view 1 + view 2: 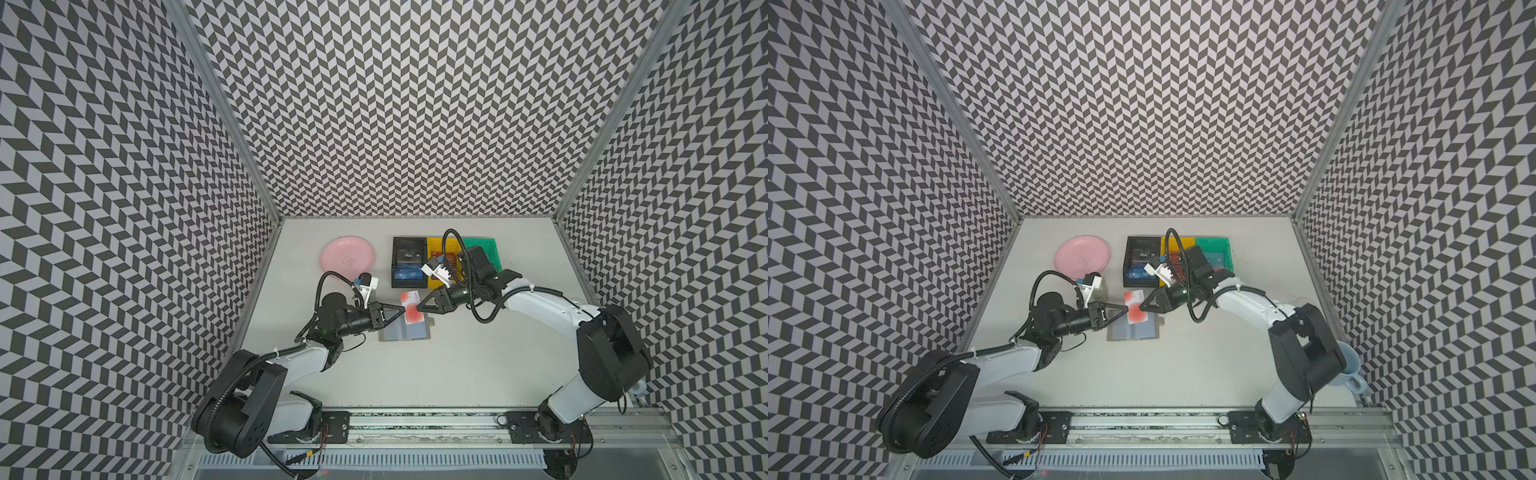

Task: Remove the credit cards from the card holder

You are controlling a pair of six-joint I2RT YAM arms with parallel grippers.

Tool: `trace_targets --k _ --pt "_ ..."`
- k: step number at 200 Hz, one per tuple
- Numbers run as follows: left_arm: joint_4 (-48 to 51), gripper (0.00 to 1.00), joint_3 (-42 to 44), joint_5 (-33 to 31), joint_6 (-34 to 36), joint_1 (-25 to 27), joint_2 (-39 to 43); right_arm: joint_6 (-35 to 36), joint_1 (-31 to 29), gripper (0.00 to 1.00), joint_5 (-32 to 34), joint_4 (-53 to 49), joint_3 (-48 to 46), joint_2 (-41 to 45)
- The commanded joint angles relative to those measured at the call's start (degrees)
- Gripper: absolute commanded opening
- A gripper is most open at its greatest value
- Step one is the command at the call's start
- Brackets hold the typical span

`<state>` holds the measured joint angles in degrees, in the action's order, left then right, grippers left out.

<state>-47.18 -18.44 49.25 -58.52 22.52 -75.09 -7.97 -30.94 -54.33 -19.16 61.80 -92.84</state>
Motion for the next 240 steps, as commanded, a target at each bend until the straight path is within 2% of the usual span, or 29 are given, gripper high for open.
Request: trace_targets --k 1,79,116,144,176,213,240 --pt "-3.5 0.02 -0.4 0.8 -1.1 0.5 -0.9 -0.2 0.2 0.28 -4.5 4.0 -1.1 -1.2" --pt "-4.0 0.02 -0.4 0.6 -1.2 0.6 -2.0 -2.0 0.1 0.19 -8.8 7.8 -2.5 -2.4" --pt "-3.3 0.03 -0.4 0.5 -0.9 0.7 -2.0 -2.0 0.2 0.12 -9.3 7.8 -2.4 -2.2" --pt "-0.6 0.07 -0.4 -0.2 0.7 0.7 -1.1 -1.5 0.3 0.03 -9.4 6.4 -1.8 -1.8" --pt "6.3 0.15 -1.1 -2.4 3.8 0.7 0.9 0.1 1.0 0.00 -8.6 2.5 -0.5 -1.5" --pt "11.9 0.24 -1.2 -4.3 6.4 0.5 4.2 7.2 2.8 0.00 -5.3 -7.6 2.5 -0.6" --pt "15.0 0.25 -1.2 -5.2 7.8 -0.3 5.9 19.6 3.3 0.00 0.7 -18.4 6.2 1.2"
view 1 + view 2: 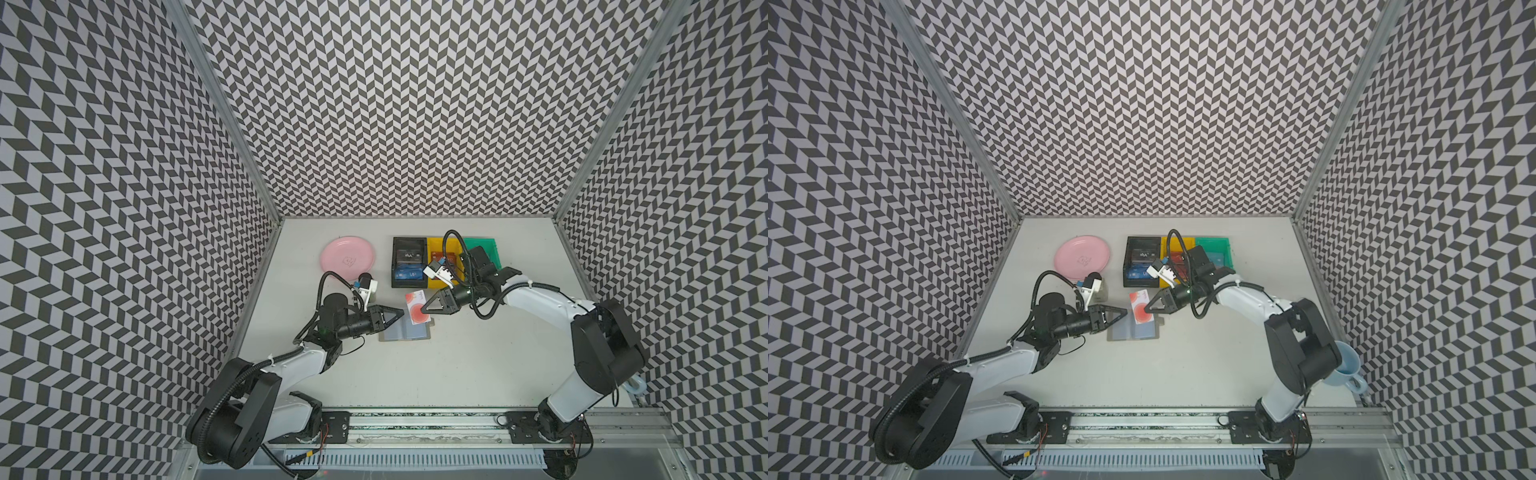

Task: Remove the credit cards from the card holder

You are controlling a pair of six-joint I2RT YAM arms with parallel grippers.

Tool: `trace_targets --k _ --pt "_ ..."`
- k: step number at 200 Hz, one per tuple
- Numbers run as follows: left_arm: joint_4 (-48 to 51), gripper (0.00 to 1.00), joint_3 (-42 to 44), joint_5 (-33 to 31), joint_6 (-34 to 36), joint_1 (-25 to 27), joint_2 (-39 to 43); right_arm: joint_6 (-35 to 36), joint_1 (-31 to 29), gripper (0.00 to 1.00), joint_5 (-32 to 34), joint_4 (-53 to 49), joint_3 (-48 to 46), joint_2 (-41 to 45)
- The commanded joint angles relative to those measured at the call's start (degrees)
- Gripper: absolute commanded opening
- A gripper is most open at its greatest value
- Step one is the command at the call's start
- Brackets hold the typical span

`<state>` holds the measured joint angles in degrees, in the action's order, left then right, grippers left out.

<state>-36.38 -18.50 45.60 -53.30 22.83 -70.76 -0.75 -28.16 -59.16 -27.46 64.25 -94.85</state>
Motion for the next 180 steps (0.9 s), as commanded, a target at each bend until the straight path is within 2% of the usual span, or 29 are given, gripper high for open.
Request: trace_targets --k 1,39,55,73,111,138,180 --pt "4.3 0.25 -1.1 -1.5 2.6 -0.6 1.6 12.7 0.5 0.00 6.1 -10.4 3.9 3.3" --pt "5.2 0.25 -1.1 -0.2 3.5 -2.0 1.5 20.9 0.5 0.00 32.3 -15.3 6.8 10.5" --pt "5.4 0.25 -1.3 0.5 3.8 -2.5 1.2 25.8 0.5 0.00 39.2 -16.1 6.7 13.5" --pt "5.7 0.25 -1.5 1.0 4.3 -2.9 0.9 27.8 0.7 0.00 50.7 -16.0 6.1 16.1" --pt "6.1 0.25 -1.7 1.5 4.9 -3.2 0.3 39.6 1.1 0.00 65.9 -18.8 5.8 17.9" --pt "5.9 0.25 -1.2 1.4 4.9 -3.3 0.0 47.5 4.1 0.00 69.7 -20.1 7.4 16.9" --pt "6.5 0.25 -0.9 0.9 5.1 -3.5 0.1 57.3 10.8 0.00 68.6 -20.6 11.7 9.9"
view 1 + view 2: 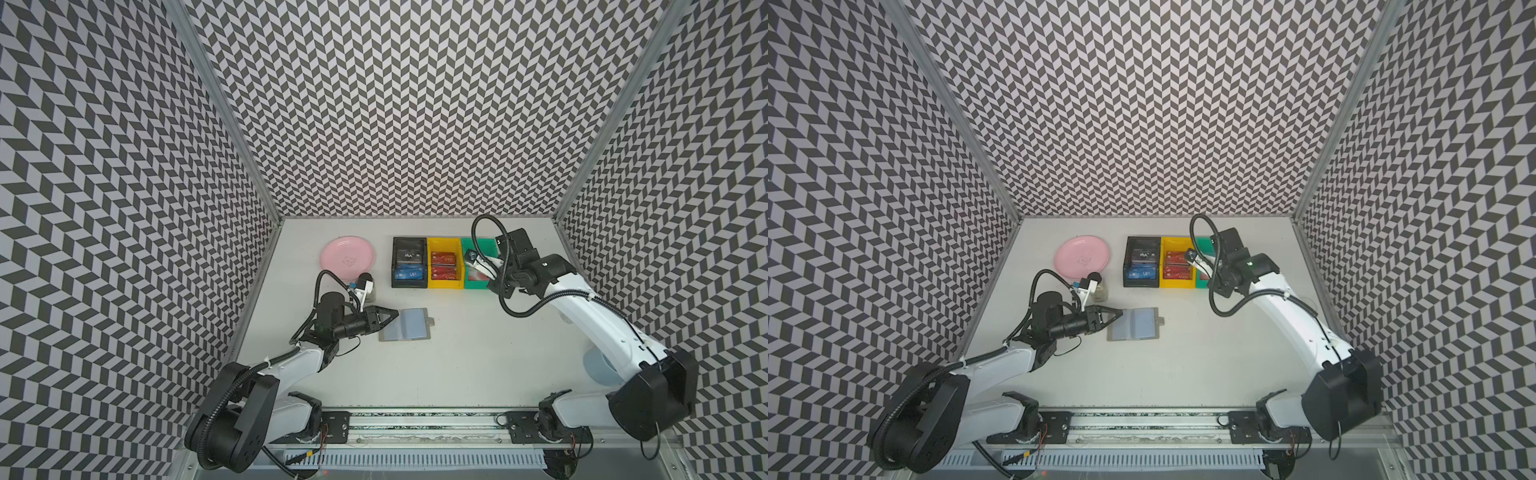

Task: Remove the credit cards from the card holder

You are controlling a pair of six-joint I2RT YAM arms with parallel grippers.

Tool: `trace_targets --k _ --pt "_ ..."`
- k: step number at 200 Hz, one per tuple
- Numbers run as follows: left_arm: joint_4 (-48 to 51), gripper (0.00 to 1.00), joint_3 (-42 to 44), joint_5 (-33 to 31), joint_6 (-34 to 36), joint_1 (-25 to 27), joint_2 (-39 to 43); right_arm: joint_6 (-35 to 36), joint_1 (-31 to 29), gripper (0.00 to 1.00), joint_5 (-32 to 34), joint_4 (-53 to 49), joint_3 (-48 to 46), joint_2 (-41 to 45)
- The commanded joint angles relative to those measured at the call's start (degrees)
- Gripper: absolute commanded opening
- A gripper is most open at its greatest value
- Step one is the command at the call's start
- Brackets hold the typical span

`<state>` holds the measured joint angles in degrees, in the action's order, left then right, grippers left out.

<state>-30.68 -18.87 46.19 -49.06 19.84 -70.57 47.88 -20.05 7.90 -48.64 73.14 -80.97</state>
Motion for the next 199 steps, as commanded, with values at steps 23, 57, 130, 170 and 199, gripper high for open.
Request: trace_targets --k 23,57,130,170,199 --pt "1.6 0.25 -0.6 -0.1 1.2 -0.9 0.2 12.6 5.0 0.00 -0.5 0.9 5.1 -8.9" --pt "2.8 0.25 -1.4 -1.2 1.9 -1.9 -0.4 17.3 6.9 0.00 -4.5 1.5 9.5 -14.5" --pt "3.5 0.25 -3.6 -1.7 2.5 -2.8 -3.4 21.3 7.8 0.00 -4.9 -2.7 18.0 -26.8" --pt "3.2 0.24 -4.1 -1.3 2.7 -2.9 -5.2 21.6 7.7 0.00 -5.9 -3.8 17.8 -28.8" --pt "2.8 0.24 -4.0 -1.1 2.9 -3.2 -6.1 21.5 7.7 0.00 -6.0 -4.4 17.4 -30.0"
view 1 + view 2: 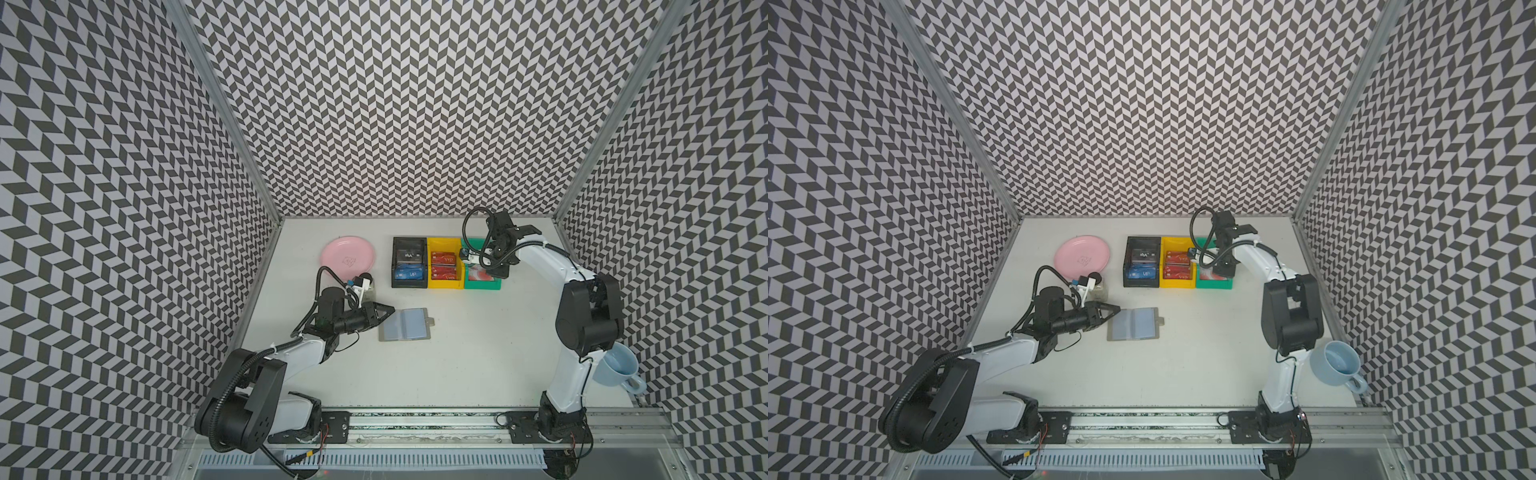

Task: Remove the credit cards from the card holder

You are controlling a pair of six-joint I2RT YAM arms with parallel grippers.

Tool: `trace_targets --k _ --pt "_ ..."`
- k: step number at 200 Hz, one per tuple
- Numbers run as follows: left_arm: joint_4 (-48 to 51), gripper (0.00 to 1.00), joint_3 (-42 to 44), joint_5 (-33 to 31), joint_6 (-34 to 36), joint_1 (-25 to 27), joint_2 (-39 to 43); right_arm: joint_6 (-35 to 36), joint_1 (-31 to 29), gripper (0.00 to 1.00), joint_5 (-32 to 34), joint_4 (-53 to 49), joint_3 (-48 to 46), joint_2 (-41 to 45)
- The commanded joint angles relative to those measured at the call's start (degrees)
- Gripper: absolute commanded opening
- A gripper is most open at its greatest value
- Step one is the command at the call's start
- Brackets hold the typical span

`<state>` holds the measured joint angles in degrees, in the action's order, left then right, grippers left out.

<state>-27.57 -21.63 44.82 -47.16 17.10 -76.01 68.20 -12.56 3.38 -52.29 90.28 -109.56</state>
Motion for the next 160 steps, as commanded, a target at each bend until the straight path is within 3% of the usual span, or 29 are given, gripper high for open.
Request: trace_targets --k 1,160 --pt "-0.3 0.24 -1.2 0.3 1.0 -0.5 -0.7 1.2 0.2 0.00 -1.5 -0.7 0.3 -1.5" --pt "0.0 0.24 -1.8 1.5 1.6 -1.9 -1.6 -0.5 -1.1 0.01 -1.8 -0.9 2.0 -6.5"
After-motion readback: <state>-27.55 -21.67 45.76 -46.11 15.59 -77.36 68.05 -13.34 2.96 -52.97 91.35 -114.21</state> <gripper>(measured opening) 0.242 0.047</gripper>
